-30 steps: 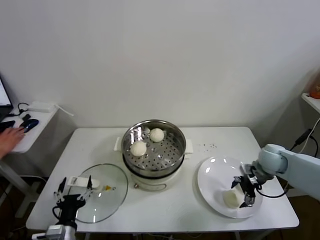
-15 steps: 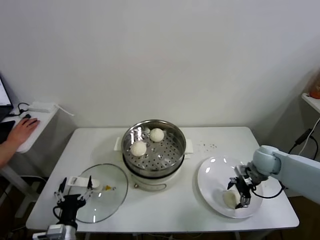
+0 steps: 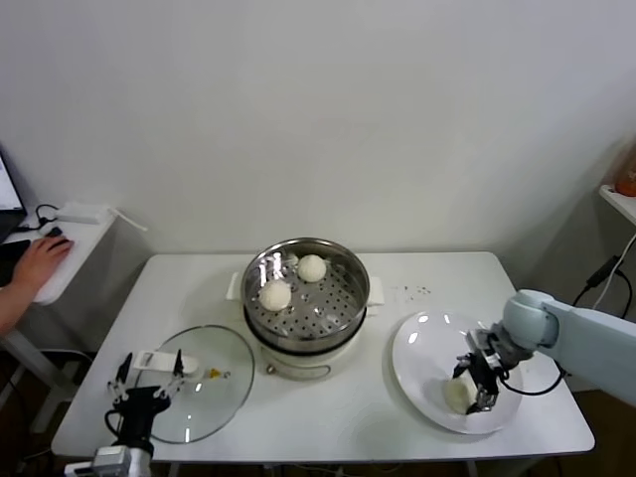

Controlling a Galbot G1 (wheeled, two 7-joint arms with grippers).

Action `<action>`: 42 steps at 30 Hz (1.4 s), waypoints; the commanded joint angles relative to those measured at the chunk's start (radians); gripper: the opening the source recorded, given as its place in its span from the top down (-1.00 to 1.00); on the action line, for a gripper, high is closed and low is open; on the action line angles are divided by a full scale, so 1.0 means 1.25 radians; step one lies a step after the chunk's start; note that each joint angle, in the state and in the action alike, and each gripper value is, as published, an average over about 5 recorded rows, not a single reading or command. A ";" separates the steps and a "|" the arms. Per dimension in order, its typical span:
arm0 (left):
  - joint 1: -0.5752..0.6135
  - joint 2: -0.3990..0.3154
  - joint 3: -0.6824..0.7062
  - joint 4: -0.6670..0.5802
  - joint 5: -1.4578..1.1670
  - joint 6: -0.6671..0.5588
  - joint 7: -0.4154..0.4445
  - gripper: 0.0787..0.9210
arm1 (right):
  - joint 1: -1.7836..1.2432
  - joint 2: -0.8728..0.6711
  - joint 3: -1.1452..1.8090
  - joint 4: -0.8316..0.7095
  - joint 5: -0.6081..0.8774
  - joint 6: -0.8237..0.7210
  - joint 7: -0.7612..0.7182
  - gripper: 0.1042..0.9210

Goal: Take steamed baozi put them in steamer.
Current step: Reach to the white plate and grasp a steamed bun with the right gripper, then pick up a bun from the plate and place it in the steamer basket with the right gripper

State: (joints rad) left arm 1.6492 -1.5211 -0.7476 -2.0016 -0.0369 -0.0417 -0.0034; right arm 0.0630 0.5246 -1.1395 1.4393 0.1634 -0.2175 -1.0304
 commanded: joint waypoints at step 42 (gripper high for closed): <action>-0.002 -0.005 0.006 -0.004 0.021 0.007 0.000 -0.77 | 0.638 0.160 -0.186 0.280 -0.167 0.394 -0.083 -0.43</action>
State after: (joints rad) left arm 1.6451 -1.5257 -0.7399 -2.0034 -0.0152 -0.0338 -0.0036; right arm 0.5971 0.5851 -1.3187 1.6844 0.0731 0.0604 -1.1137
